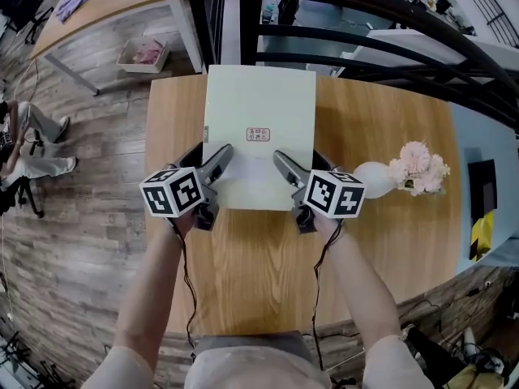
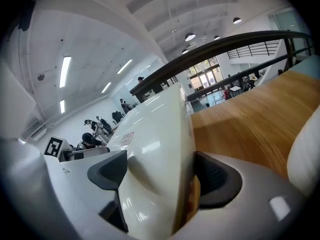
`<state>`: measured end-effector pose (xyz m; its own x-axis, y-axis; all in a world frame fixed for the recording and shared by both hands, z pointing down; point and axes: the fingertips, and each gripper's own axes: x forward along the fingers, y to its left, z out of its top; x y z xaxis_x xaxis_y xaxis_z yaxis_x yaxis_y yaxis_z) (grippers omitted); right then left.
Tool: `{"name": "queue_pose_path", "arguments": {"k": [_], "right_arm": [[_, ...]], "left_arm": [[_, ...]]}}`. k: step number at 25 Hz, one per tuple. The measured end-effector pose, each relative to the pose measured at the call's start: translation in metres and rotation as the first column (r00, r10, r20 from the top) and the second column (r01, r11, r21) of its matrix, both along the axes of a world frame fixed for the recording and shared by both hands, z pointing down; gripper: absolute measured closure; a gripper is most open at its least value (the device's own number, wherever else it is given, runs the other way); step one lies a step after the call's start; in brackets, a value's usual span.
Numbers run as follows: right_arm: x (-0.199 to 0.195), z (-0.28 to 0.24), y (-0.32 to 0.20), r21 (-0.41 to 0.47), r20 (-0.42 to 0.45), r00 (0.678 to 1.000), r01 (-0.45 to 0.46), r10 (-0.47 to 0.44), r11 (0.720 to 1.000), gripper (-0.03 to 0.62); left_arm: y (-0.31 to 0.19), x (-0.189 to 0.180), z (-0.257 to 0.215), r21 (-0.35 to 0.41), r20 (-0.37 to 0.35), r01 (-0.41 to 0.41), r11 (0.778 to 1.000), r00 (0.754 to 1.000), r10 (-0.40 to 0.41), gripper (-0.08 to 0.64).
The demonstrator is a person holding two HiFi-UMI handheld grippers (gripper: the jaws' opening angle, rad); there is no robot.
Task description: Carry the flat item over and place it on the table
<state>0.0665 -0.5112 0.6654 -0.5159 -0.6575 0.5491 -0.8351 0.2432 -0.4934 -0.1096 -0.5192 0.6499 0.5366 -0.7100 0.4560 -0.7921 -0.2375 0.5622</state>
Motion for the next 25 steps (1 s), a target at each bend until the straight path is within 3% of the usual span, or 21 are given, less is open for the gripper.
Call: {"name": "queue_pose_path", "arguments": {"k": [10, 16, 19, 22, 25], "right_arm": [[0.005, 0.048, -0.003, -0.110, -0.042, 0.999, 0.010, -0.015, 0.994, 0.169], [0.005, 0.056, -0.003, -0.102, -0.090, 0.996, -0.011, 0.002, 0.995, 0.156], [0.013, 0.047, -0.005, -0.061, -0.074, 0.996, -0.050, 0.046, 0.997, 0.150], [0.019, 0.028, -0.002, -0.006, -0.113, 0.993, -0.044, 0.043, 0.999, 0.158], [0.016, -0.003, 0.006, 0.066, -0.147, 0.989, -0.008, 0.018, 0.998, 0.246]], "left_arm": [[0.003, 0.003, 0.048, -0.118, 0.037, 0.043, 0.992, 0.999, -0.038, 0.255], [0.005, 0.001, 0.060, -0.156, 0.011, 0.050, 0.986, 0.999, -0.048, 0.266], [0.008, -0.007, 0.057, -0.145, 0.050, 0.075, 0.987, 0.996, -0.068, 0.270], [0.012, -0.015, 0.040, -0.103, 0.093, 0.099, 0.990, 0.992, -0.090, 0.270], [0.018, -0.014, 0.003, -0.028, 0.093, 0.111, 0.993, 0.990, -0.108, 0.332]]}}
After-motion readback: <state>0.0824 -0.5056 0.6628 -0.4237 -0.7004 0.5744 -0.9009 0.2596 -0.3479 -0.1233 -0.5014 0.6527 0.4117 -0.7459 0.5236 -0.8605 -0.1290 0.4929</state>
